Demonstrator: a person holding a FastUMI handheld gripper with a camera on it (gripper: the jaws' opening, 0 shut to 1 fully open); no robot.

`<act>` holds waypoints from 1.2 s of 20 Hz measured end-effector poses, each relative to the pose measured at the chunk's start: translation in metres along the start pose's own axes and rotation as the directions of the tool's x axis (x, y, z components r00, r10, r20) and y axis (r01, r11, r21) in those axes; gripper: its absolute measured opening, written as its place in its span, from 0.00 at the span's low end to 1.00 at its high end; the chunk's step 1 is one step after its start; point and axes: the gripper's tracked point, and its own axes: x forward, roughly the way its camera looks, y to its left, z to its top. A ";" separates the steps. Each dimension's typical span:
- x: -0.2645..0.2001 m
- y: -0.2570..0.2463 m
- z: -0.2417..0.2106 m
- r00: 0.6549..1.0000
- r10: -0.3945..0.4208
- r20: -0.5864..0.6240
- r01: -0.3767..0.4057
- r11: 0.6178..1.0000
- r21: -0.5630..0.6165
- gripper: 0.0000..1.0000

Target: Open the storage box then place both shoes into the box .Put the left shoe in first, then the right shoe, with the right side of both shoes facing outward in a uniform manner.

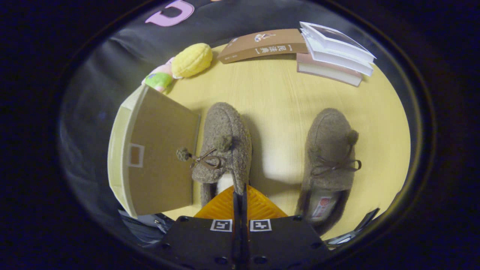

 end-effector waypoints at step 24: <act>-0.040 0.232 0.029 0.922 0.381 0.072 -0.386 0.919 0.082 0.03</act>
